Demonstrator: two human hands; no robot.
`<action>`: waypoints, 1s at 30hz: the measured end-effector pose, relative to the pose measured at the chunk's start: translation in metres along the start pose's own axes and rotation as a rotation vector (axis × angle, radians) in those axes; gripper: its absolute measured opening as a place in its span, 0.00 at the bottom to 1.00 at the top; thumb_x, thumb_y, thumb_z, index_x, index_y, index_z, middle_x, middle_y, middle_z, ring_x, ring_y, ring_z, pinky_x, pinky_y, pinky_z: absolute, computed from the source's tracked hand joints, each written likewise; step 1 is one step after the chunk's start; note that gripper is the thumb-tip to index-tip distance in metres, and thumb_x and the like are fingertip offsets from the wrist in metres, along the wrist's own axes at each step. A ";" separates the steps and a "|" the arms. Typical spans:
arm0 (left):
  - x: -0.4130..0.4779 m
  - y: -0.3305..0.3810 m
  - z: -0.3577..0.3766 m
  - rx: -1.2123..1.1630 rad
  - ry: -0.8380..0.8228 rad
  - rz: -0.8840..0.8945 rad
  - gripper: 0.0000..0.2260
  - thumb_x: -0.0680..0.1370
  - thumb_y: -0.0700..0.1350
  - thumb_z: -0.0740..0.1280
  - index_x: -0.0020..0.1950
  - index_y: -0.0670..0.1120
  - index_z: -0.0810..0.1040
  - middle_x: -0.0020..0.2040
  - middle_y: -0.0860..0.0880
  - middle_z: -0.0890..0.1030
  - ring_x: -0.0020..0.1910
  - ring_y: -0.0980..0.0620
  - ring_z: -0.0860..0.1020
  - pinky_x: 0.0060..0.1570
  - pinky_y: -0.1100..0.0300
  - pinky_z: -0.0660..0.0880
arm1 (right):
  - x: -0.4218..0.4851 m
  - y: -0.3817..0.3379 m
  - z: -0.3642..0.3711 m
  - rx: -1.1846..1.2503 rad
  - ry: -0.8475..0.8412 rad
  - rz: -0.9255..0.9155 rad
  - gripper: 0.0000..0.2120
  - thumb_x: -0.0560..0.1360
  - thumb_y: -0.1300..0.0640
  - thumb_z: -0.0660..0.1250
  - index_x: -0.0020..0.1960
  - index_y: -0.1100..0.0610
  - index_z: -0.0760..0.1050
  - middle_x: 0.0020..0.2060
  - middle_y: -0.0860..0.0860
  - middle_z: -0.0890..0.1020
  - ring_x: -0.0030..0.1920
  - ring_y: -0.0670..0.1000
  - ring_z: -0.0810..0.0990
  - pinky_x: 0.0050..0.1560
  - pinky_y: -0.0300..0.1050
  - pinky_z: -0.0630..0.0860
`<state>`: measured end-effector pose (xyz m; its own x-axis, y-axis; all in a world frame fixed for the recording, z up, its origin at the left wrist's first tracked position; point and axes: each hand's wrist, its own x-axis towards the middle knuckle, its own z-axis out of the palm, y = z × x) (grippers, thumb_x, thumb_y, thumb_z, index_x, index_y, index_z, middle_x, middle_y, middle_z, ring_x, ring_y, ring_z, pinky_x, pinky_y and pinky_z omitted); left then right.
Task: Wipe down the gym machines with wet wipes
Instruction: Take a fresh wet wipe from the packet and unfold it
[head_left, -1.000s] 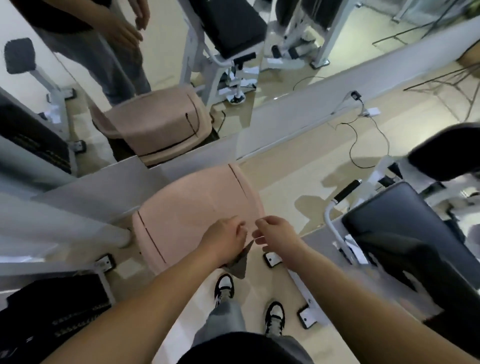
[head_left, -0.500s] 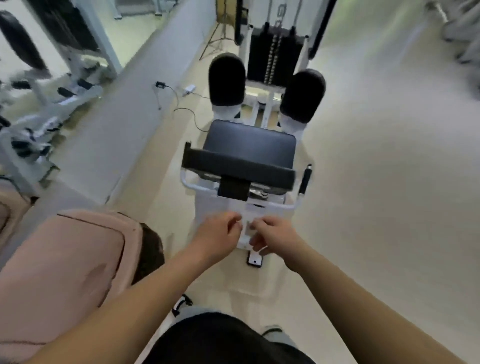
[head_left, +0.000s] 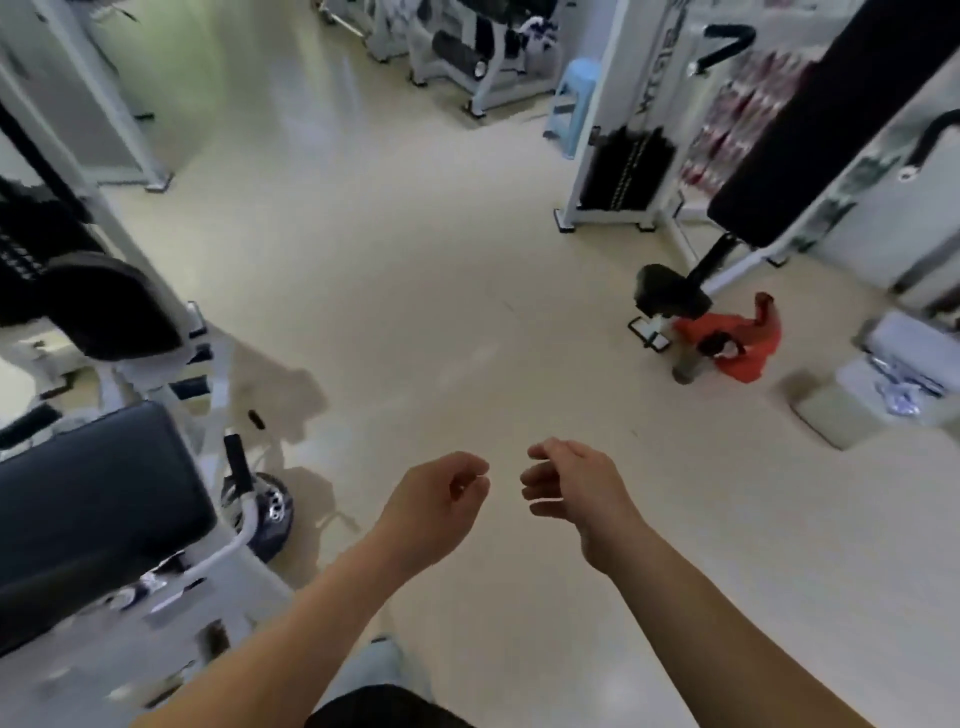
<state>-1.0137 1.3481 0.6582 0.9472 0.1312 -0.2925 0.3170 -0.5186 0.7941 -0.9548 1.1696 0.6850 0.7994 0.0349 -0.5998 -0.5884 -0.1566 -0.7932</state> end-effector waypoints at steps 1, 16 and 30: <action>0.019 0.014 0.009 0.004 -0.030 0.023 0.06 0.81 0.48 0.68 0.56 0.55 0.82 0.43 0.57 0.85 0.43 0.60 0.82 0.48 0.66 0.77 | 0.012 -0.007 -0.018 0.046 0.034 0.008 0.10 0.81 0.56 0.63 0.54 0.61 0.81 0.38 0.57 0.85 0.38 0.54 0.84 0.42 0.50 0.81; 0.355 0.242 0.174 0.144 -0.417 0.259 0.06 0.81 0.47 0.67 0.57 0.53 0.82 0.46 0.56 0.85 0.47 0.56 0.84 0.55 0.56 0.80 | 0.238 -0.138 -0.266 0.336 0.367 0.110 0.12 0.80 0.55 0.63 0.57 0.61 0.80 0.40 0.57 0.85 0.40 0.55 0.85 0.46 0.51 0.83; 0.530 0.460 0.439 0.234 -0.639 0.335 0.07 0.81 0.49 0.66 0.59 0.56 0.79 0.48 0.56 0.83 0.49 0.56 0.82 0.52 0.59 0.79 | 0.396 -0.184 -0.573 0.483 0.509 0.138 0.12 0.80 0.54 0.64 0.56 0.61 0.80 0.41 0.57 0.86 0.40 0.56 0.84 0.46 0.51 0.83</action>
<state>-0.3868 0.8084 0.6344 0.7570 -0.5430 -0.3635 -0.0687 -0.6193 0.7821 -0.4606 0.6464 0.6535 0.6022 -0.4373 -0.6679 -0.5822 0.3319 -0.7422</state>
